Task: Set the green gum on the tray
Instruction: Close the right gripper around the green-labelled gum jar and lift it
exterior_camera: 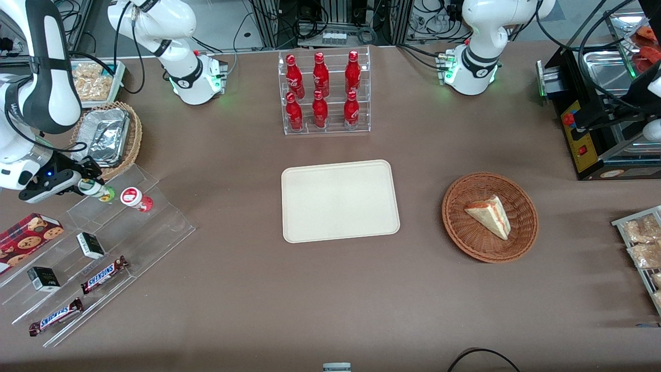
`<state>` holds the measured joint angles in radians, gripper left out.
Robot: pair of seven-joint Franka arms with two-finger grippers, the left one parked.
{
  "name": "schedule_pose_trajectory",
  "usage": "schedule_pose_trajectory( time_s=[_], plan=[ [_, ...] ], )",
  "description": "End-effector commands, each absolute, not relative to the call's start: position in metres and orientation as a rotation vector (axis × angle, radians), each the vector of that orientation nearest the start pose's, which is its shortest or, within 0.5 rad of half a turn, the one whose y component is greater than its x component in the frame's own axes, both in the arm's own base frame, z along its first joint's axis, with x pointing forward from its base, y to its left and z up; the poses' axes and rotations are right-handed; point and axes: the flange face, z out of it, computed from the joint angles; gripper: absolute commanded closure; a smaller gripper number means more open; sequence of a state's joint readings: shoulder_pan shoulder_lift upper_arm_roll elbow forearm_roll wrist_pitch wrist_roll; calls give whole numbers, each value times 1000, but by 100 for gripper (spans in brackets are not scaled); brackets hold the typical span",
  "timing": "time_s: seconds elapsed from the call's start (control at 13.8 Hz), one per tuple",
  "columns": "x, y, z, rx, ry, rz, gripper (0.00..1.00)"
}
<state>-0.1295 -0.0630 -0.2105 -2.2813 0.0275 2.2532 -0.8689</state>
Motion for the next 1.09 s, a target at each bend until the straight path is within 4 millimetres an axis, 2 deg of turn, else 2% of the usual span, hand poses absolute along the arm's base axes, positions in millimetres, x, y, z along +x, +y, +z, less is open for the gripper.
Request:
schedule_pose_trajectory(
  time_s=[0.0,0.15,0.22,0.36,0.44,0.51,0.58,0.73,0.8,1.02],
  plan=[
    [483,-169,387,-3030,-825,-85,100],
    [490,-167,403,-3021,-836,-74,100],
    [497,-164,420,-3015,-844,-64,100],
    [514,-144,456,-2991,-886,-42,100],
    [519,-134,471,-2988,-845,-29,100],
    [526,-114,485,-2987,-809,5,100],
    [536,-81,500,-2986,-814,25,100],
    [544,-33,519,-3011,-681,84,100],
    [547,3,528,-3028,-640,80,100],
    [555,95,538,-3058,-538,97,100]
  ],
)
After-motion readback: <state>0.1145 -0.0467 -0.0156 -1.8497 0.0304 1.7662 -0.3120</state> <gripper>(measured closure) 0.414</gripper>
